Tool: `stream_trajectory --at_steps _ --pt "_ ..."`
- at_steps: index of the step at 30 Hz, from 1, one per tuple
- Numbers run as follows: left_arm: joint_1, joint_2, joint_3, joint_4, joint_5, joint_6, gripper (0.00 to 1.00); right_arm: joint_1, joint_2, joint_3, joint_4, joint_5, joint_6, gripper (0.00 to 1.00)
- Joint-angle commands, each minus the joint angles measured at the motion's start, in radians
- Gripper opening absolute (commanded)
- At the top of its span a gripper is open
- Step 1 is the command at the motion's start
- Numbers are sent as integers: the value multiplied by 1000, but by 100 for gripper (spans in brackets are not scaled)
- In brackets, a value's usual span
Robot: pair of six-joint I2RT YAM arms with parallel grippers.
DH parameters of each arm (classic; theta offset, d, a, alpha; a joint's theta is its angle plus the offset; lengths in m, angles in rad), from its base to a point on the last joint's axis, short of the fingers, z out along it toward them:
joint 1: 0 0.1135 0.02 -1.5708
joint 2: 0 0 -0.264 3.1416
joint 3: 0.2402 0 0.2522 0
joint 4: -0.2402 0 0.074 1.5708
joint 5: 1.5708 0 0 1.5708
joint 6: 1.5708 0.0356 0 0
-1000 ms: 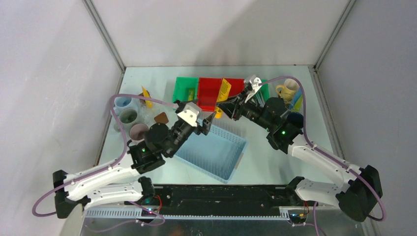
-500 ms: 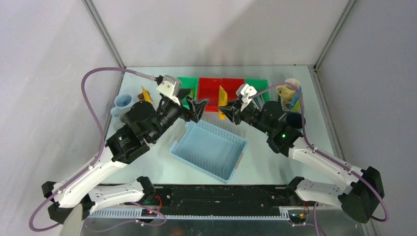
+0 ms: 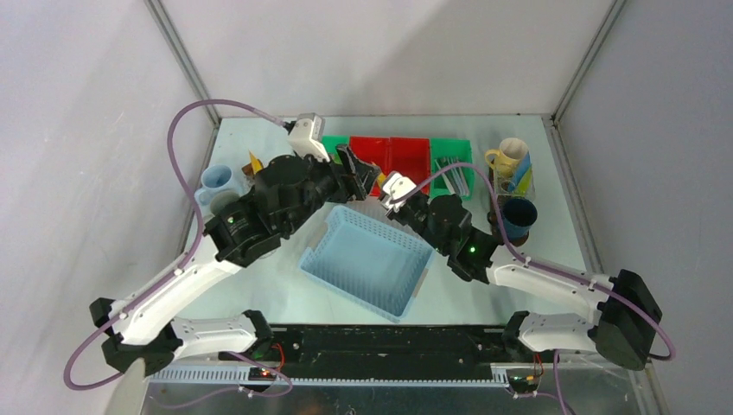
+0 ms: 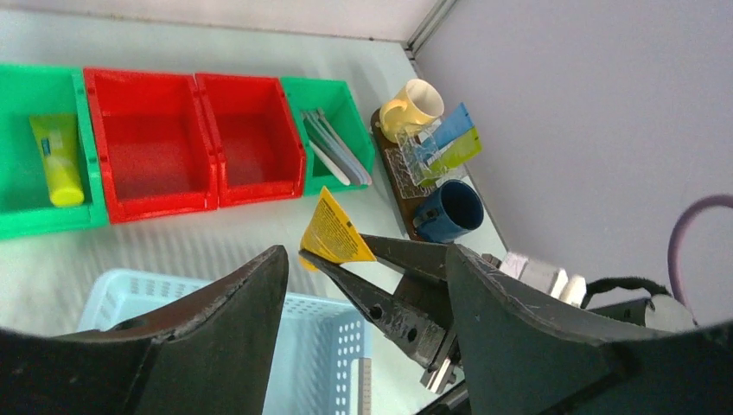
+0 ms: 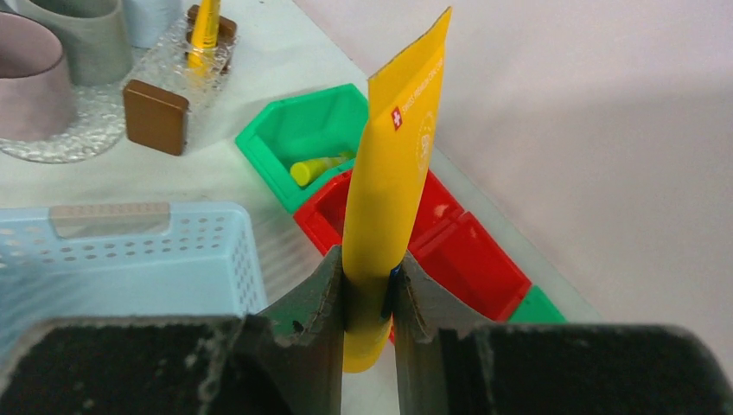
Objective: Prepare toiletry sets of a toothbrush and toothpaste on the tray
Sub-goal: Pick up the toothpaste from the storage box.
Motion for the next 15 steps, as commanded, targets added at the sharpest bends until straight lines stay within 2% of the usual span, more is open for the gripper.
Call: stream_trajectory --at_steps 1,6,15 --pt "5 20 35 -44 -70 -138 72 39 20 3 144 127 -142 12" --pt "5 54 48 -94 -151 -161 66 65 43 -2 174 155 -188 12" --pt "39 114 51 -126 -154 -218 57 94 73 -10 230 169 -242 13"
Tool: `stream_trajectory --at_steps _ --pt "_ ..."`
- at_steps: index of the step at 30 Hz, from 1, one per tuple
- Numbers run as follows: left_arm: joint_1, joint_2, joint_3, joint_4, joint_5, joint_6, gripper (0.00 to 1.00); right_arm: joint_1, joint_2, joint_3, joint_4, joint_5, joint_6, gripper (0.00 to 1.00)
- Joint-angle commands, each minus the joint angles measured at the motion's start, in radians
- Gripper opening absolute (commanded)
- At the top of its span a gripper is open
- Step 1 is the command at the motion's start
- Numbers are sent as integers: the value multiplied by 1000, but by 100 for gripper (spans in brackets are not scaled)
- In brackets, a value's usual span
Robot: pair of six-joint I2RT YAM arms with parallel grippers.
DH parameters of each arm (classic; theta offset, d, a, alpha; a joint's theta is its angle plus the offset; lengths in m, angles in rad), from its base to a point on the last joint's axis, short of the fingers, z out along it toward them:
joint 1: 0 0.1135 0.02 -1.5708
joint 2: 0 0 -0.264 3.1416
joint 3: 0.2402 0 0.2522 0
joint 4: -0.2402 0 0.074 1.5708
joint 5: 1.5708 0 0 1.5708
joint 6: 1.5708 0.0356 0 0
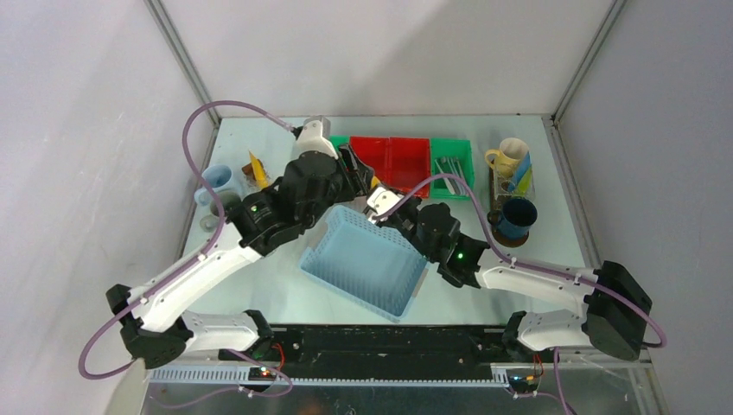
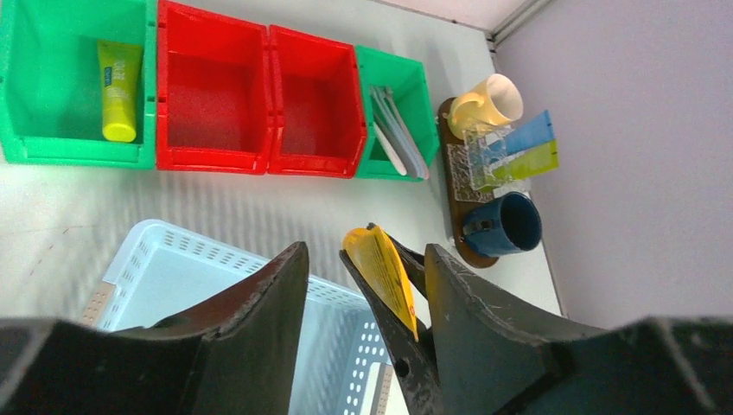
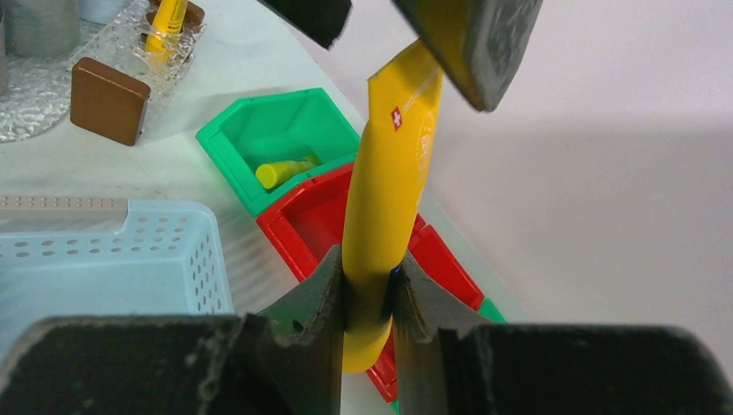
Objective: Prepare toiletry sets of a toothbrush and toothpaste on the tray
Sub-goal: Pick up the toothpaste from the storage box.
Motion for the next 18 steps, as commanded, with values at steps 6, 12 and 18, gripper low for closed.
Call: stream_trajectory --at_steps 6,12,18 --pt "52 42 39 -29 18 -82 49 24 34 6 133 42 -76 14" --pt "56 68 38 -26 61 -107 41 30 57 7 160 56 -92 14" --pt "56 75 5 -8 104 -154 26 34 70 8 166 58 -96 15"
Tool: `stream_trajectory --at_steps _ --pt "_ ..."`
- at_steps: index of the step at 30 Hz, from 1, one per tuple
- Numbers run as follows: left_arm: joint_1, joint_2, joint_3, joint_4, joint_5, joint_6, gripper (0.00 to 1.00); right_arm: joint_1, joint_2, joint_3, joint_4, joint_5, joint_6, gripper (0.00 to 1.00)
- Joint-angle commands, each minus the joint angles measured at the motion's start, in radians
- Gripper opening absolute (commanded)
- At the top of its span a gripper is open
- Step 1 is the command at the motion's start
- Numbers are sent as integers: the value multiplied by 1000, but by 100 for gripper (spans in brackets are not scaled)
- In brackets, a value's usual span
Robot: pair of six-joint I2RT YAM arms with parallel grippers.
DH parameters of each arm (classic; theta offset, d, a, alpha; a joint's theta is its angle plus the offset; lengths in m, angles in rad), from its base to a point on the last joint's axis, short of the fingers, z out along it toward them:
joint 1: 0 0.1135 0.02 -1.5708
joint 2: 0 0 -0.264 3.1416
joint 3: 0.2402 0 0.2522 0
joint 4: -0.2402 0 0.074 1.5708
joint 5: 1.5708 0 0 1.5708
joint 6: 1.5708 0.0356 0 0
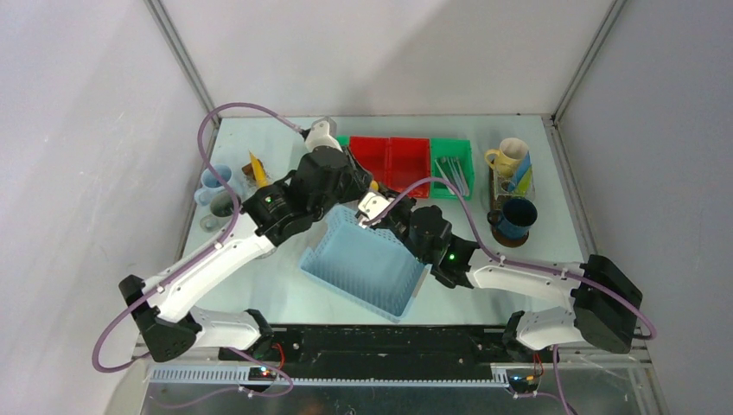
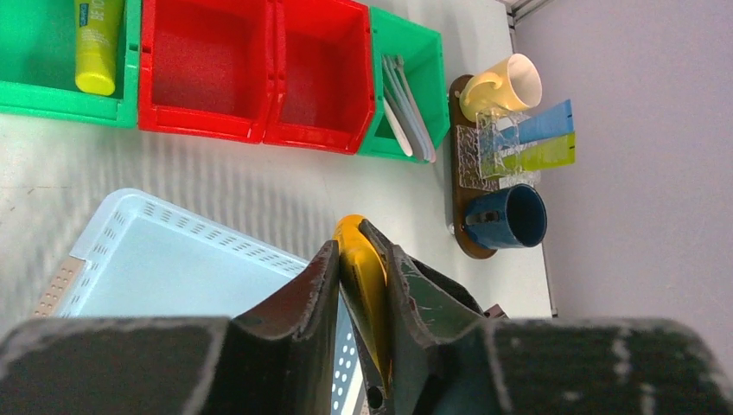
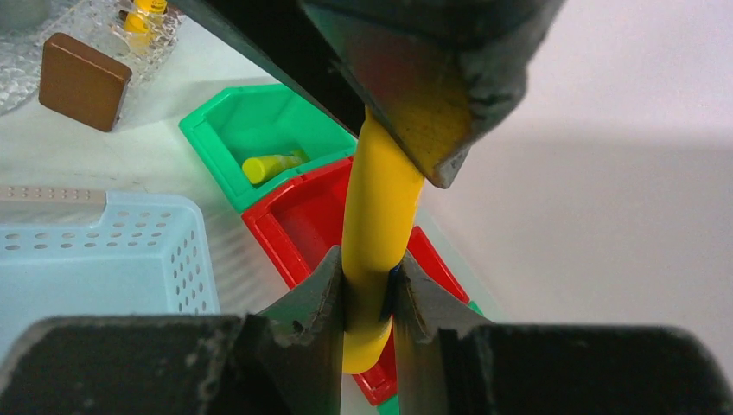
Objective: Prepare toiletry sets of a toothbrush and toothpaste on the tray
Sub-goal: Pick up the toothpaste from the storage box.
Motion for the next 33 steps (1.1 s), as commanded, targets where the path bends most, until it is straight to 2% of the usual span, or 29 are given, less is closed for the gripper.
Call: stream_trajectory --at_steps 1,4,5,7,8,10,12,16,24,33 --pt "6 -5 -4 25 41 -55 22 10 8 7 98 16 -16 15" --pt "11 -15 -15 35 33 -63 11 10 8 7 98 10 -13 17" --pt "13 -22 -13 36 30 -63 4 11 7 7 94 9 -11 19" --pt "23 -31 -5 36 28 -54 0 11 2 8 83 5 -7 27" --pt "33 -36 -1 30 28 -42 0 11 0 8 77 5 -5 32" --pt "50 -44 15 15 24 -20 0 12 -8 8 60 4 3 52" --pt "70 -54 28 2 24 3 0 12 -23 8 39 2 13 65" --pt "120 -78 38 -23 23 42 0 13 -65 7 -27 -10 62 80" --pt "215 -90 91 -118 7 161 0 7 -245 7 -255 -71 181 96" --pt "348 -73 122 -219 30 311 0 -141 -443 7 -524 -204 414 99"
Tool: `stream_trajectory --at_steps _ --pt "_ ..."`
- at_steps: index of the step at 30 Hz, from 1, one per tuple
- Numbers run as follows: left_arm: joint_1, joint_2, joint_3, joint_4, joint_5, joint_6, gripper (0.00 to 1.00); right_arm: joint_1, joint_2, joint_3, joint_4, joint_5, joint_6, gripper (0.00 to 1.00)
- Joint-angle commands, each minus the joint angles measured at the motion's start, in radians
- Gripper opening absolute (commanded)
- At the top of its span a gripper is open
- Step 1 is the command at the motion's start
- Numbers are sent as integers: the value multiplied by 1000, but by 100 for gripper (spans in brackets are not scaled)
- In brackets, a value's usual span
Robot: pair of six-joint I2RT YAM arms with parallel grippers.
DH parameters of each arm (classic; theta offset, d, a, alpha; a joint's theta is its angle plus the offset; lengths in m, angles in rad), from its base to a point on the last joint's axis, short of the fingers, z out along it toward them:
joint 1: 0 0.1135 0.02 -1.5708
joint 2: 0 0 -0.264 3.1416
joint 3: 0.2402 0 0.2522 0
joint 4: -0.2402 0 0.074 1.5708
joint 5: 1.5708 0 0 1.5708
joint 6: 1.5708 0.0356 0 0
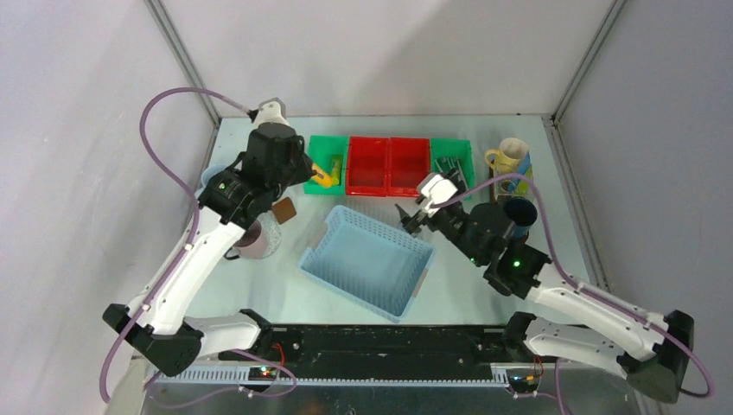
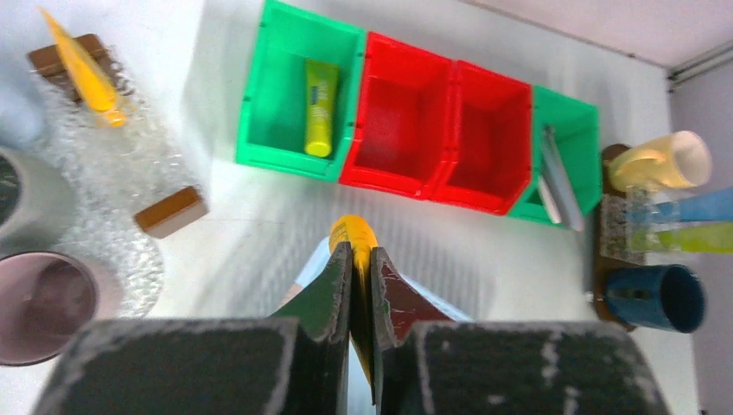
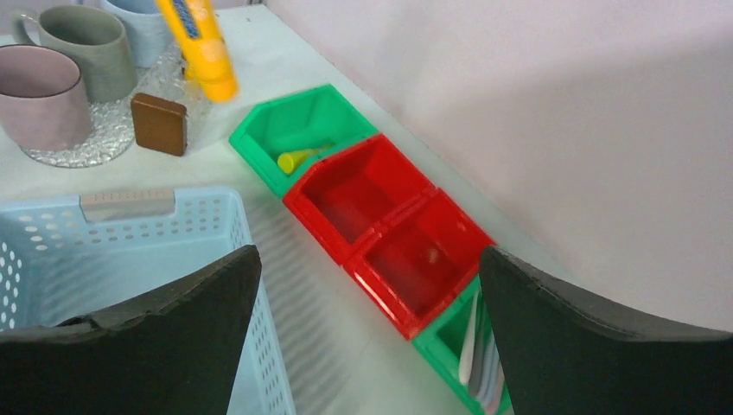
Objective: Prepare toiletry sets of a toothbrush and toothpaste on the tray
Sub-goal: Pick up the toothpaste from the storage box, then place the toothpaste in the toothpaste holder.
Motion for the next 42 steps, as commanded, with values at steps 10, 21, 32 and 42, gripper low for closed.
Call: stream_trajectory --at_steps 10,21,32,42 --pt "197 26 -15 -13 21 165 0 -162 -108 7 -239 -130 191 99" --pt "363 102 -42 60 25 162 0 -180 -116 -21 -243 -155 175 99" --pt "469 211 -46 114 41 165 0 -217 -114 -43 -225 -183 171 100" --pt "534 280 -46 151 33 174 0 -240 -109 -58 -215 -195 175 99"
